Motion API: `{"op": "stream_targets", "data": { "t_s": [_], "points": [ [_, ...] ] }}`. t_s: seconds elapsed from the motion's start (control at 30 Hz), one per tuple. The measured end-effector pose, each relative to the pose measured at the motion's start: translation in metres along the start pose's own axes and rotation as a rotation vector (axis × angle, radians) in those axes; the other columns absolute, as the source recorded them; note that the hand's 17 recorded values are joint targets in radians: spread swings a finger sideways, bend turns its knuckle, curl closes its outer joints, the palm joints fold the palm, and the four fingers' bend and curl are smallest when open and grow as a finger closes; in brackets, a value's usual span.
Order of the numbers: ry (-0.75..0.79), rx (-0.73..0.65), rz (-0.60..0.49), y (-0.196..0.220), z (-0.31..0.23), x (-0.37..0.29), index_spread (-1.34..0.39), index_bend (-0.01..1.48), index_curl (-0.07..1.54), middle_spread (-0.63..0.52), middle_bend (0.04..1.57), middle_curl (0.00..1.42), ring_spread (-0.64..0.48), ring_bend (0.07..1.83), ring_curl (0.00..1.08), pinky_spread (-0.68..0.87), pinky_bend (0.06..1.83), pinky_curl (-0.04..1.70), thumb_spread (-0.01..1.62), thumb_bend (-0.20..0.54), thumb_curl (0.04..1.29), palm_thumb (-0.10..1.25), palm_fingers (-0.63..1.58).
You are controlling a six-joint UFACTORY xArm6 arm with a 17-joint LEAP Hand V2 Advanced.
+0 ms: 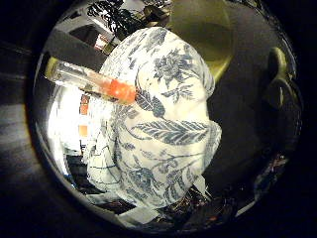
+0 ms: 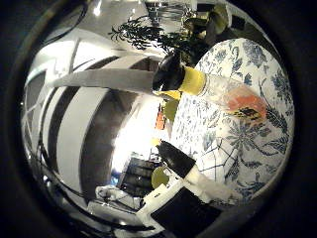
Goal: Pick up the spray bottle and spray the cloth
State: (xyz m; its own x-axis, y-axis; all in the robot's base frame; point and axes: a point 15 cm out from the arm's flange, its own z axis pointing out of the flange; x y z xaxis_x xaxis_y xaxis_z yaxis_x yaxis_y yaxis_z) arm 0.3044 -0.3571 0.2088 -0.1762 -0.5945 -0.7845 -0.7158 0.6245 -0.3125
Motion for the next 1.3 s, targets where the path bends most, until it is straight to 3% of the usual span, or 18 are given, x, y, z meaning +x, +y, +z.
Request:
{"op": "stream_targets", "data": {
  "t_s": [0.27,0.4,0.5,0.53,0.57,0.6,0.7,0.83,1.17,1.3],
  "points": [
    [0.016,-0.05,-0.038,-0.017,0.036,-0.006,-0.15,0.15,0.27,0.03,0.42,0.39,0.09,0.67,0.28,0.3,0.65,0.21,1.04,-0.024,0.3,0.56,0.24],
    [0.009,-0.1,-0.063,-0.02,0.066,-0.021,-0.16,0.17,0.28,-0.03,0.48,0.41,-0.04,0.79,0.31,0.16,0.72,0.21,1.03,-0.022,0.31,0.58,0.44],
    [-0.007,-0.137,-0.071,-0.018,0.085,-0.034,-0.29,0.28,0.35,-0.15,0.74,0.52,-0.19,1.01,0.39,-0.19,0.89,0.24,1.03,-0.019,0.31,0.61,1.13],
    [-0.015,-0.15,-0.072,-0.017,0.09,-0.038,-0.31,0.4,0.41,-0.16,0.81,0.56,-0.2,1.04,0.43,-0.26,0.95,0.27,1.02,-0.016,0.32,0.63,1.26],
    [-0.021,-0.16,-0.073,-0.016,0.095,-0.042,-0.32,0.43,0.44,-0.16,0.84,0.58,-0.2,1.05,0.44,-0.28,0.98,0.29,1.02,-0.017,0.32,0.64,1.25],
    [-0.027,-0.17,-0.073,-0.015,0.099,-0.045,-0.33,0.59,0.51,-0.16,0.93,0.61,-0.21,1.09,0.47,-0.29,1.07,0.34,1.02,-0.008,0.33,0.67,1.39],
    [-0.059,-0.206,-0.084,-0.01,0.112,-0.059,-0.31,0.87,0.65,-0.15,1.12,0.68,-0.22,1.22,0.53,-0.26,1.25,0.43,1.01,-0.011,0.35,0.75,1.29],
    [-0.115,-0.211,-0.095,-0.011,0.123,-0.084,-0.26,1.08,0.75,-0.14,1.27,0.73,-0.21,1.34,0.61,-0.21,1.37,0.53,0.98,-0.007,0.38,0.86,1.2],
    [-0.144,-0.218,-0.164,-0.018,0.1,-0.153,-0.19,1.24,0.77,-0.1,1.39,0.72,-0.21,1.4,0.7,-0.15,1.38,0.76,1.02,-0.01,0.44,1.02,1.11],
    [-0.077,-0.319,-0.196,0.003,0.086,-0.174,-0.18,1.25,0.76,-0.1,1.4,0.7,-0.21,1.4,0.72,-0.15,1.33,0.85,1.04,-0.015,0.45,1.03,1.11]
  ]
}}
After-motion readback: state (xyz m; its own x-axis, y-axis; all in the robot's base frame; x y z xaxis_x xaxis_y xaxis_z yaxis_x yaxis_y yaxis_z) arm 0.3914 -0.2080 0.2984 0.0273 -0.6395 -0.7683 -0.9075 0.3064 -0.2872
